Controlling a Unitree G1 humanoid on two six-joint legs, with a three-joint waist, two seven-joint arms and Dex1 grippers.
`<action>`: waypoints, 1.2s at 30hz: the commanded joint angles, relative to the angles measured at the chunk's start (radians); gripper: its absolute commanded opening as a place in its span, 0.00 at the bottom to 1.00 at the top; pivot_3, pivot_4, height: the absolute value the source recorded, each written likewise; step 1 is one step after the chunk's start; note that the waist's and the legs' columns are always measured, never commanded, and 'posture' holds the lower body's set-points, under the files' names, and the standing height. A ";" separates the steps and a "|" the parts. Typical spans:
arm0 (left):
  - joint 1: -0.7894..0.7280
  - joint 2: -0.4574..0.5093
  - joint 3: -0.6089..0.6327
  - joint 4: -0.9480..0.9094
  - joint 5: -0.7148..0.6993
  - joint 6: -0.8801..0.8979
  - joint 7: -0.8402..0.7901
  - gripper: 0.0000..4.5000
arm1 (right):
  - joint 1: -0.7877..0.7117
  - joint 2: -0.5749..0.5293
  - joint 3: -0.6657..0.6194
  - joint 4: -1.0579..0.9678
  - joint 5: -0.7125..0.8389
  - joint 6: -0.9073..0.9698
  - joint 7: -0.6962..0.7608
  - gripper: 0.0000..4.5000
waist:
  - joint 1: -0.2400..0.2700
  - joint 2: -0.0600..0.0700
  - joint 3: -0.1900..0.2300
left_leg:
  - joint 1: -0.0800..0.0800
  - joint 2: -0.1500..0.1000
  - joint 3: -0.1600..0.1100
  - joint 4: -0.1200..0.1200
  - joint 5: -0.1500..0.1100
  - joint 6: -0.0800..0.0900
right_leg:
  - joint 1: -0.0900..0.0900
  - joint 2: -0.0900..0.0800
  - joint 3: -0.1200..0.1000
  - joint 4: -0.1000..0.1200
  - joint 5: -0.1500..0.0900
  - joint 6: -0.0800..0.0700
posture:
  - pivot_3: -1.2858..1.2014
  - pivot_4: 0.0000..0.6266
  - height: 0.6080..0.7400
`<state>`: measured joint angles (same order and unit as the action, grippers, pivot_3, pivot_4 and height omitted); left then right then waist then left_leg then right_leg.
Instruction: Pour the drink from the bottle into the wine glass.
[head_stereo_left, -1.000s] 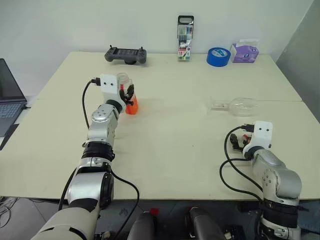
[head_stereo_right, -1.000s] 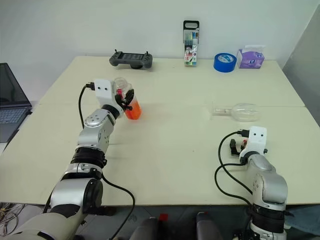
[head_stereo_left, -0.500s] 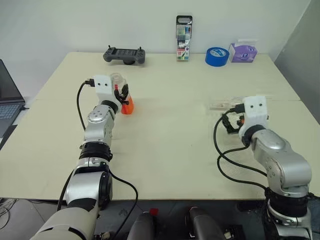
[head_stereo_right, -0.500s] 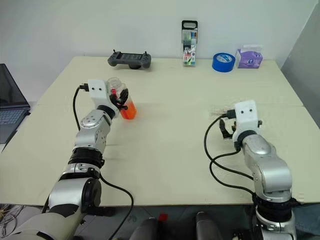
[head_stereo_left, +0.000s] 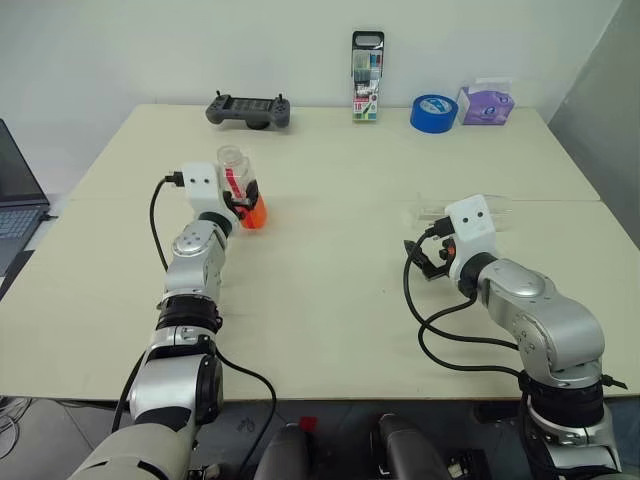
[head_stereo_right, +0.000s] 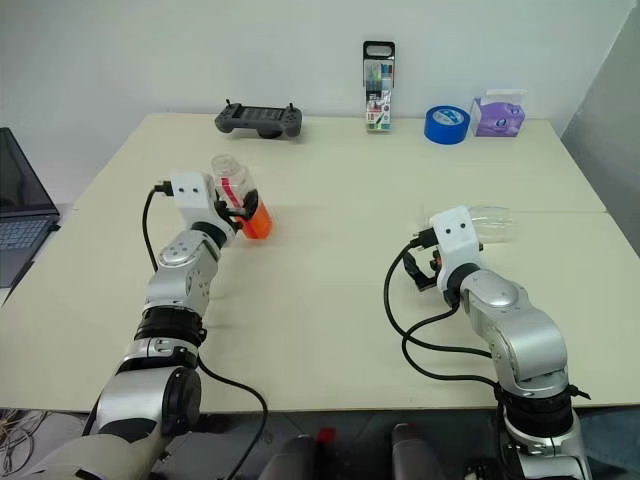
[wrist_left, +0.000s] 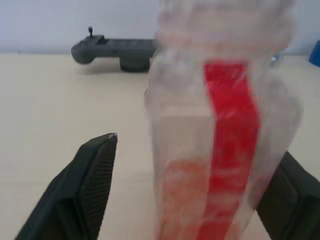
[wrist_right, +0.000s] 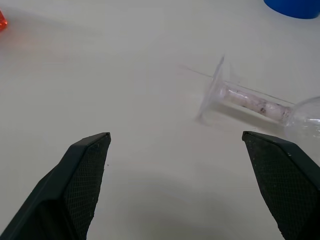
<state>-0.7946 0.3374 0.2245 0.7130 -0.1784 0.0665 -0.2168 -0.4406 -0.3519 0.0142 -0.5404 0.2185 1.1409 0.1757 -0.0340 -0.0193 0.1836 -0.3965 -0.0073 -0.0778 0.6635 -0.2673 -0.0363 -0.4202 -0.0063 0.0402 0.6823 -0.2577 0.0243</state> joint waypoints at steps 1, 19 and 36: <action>-0.009 0.016 0.000 -0.047 -0.001 0.018 -0.008 0.99 | -0.013 -0.005 -0.008 -0.006 -0.002 -0.027 0.009 1.00 | 0.002 0.000 0.000 | 0.000 0.000 0.000 0.000 0.000 0.000 | 0.000 0.000 0.000 0.000 0.000 0.000 | 0.52 0.24 1.00; 0.322 -0.061 -0.026 -0.582 -0.011 0.271 0.057 0.99 | -0.126 0.464 -0.559 0.251 0.287 -0.126 -0.207 1.00 | 0.003 0.000 0.000 | 0.000 0.000 0.000 0.000 0.000 0.000 | 0.000 -0.005 0.001 0.001 0.000 0.000 | 0.52 0.24 1.00; 0.475 -0.105 -0.460 -0.918 0.045 0.308 -0.214 0.99 | -0.297 0.495 -0.748 0.699 0.611 -0.485 -0.409 1.00 | -0.009 0.002 -0.001 | 0.002 0.002 0.008 -0.002 0.000 0.000 | 0.000 0.002 0.003 0.001 0.000 -0.001 | 0.52 0.24 1.00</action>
<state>-0.2986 0.2256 -0.2182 -0.1543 -0.1314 0.3989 -0.3923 -0.6948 0.1290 -0.7333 0.1618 0.7719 0.6767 -0.2388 -0.0431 -0.0174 0.1823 -0.3945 -0.0056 -0.0698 0.6617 -0.2672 -0.0360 -0.4198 -0.0043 0.0434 0.6835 -0.2574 0.0238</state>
